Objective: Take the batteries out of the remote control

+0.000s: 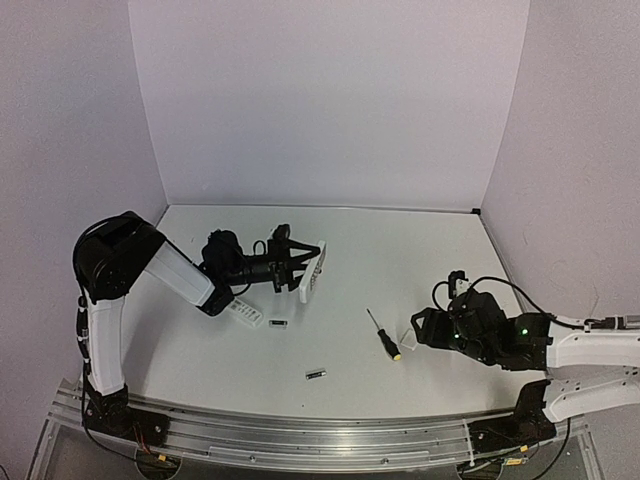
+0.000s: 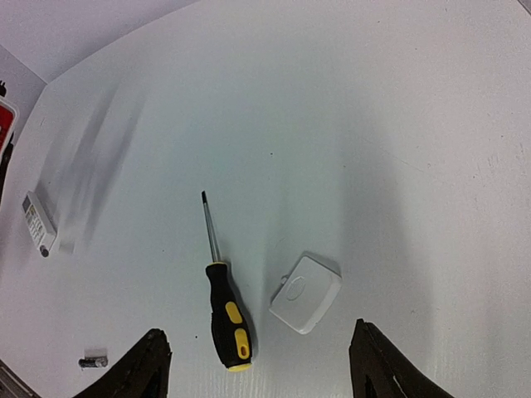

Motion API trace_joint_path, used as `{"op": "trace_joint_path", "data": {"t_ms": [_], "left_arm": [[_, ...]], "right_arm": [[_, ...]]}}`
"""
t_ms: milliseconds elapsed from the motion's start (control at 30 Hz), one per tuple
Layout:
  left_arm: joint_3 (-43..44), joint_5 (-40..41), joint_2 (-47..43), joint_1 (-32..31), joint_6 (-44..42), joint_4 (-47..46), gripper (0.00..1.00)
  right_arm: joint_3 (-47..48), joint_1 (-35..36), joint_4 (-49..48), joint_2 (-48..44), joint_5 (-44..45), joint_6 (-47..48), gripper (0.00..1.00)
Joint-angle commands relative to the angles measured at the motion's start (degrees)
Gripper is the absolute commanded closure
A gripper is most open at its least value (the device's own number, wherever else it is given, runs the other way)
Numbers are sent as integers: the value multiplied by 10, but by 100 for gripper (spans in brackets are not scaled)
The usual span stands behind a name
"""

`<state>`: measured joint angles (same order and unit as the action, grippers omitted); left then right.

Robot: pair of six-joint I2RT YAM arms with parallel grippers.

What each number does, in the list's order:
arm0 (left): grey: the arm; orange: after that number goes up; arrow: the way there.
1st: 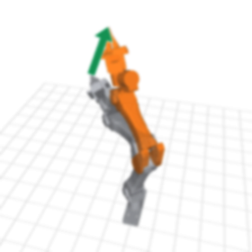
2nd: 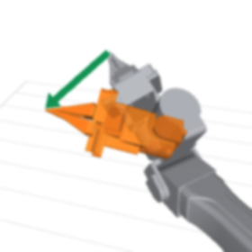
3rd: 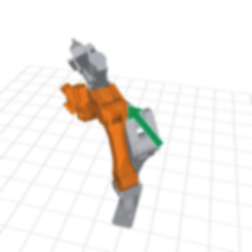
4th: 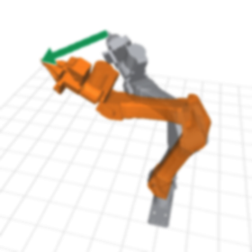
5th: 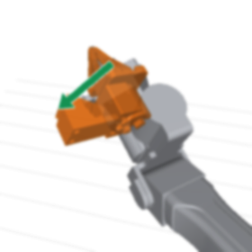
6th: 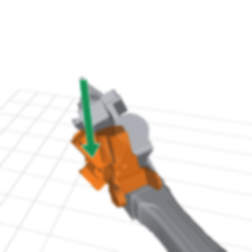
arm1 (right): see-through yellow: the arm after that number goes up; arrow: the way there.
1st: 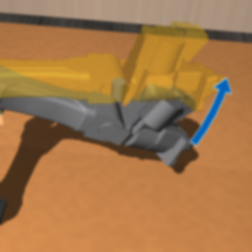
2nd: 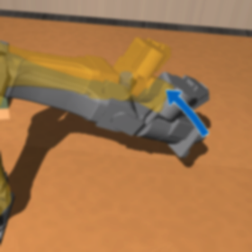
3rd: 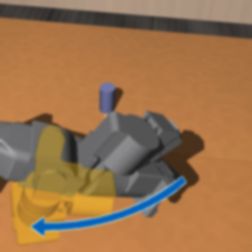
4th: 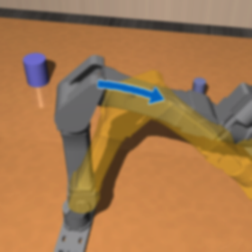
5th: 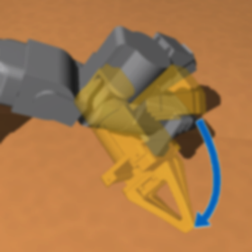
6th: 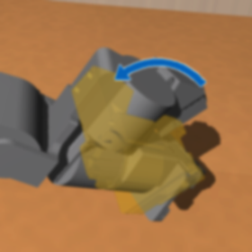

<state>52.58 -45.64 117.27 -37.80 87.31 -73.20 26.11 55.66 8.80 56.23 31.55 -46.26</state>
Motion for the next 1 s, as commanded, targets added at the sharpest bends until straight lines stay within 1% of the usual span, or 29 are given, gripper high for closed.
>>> {"op": "trace_joint_path", "data": {"t_ms": [0, 67, 100, 133, 200, 233, 300, 333, 367, 400, 433, 500, 700, 800, 967], "left_arm": [[7, 5, -18, 1, 10, -269, 100], [17, -1, -13, 1, 7, -231, 100], [21, -5, -15, 1, -4, -193, 100], [26, -6, -21, 1, -29, -124, 100], [48, 6, -44, -2, -119, 79, 100], [73, 29, -59, -6, -190, 215, 100], [142, 132, -82, -33, -338, 452, 100], [178, 199, -86, -49, -388, 583, 100], [212, 261, -82, -64, -418, 660, 100], [245, 310, -74, -74, -436, 716, 100], [272, 341, -65, -81, -446, 754, 100], [320, 373, -34, -86, -449, 819, 100], [485, 458, 104, -119, -458, 997, 100], [531, 498, 148, -126, -451, 1033, 99], [547, 530, 172, -130, -440, 1047, 94]], "right_arm": [[28, 2, 10, 13, -7, 9, 30], [44, 3, 10, 26, -17, 16, 30], [49, 3, 10, 33, -23, 17, 30], [55, 2, 10, 39, -25, 18, 30], [65, 3, 23, 47, -22, 13, 30], [67, 3, 29, 50, -20, 11, 30], [65, 2, 35, 50, -14, 2, 30], [64, 2, 38, 49, -11, -4, 30], [61, 2, 40, 45, -7, -8, 30], [59, 2, 42, 42, -4, -11, 30], [56, 2, 43, 38, 1, -13, 30], [53, 3, 46, 32, 8, -17, 29], [52, 2, 65, 25, 15, -25, 29], [49, 2, 74, 17, 16, -32, 29], [41, 3, 88, -1, 14, -44, 29]]}}
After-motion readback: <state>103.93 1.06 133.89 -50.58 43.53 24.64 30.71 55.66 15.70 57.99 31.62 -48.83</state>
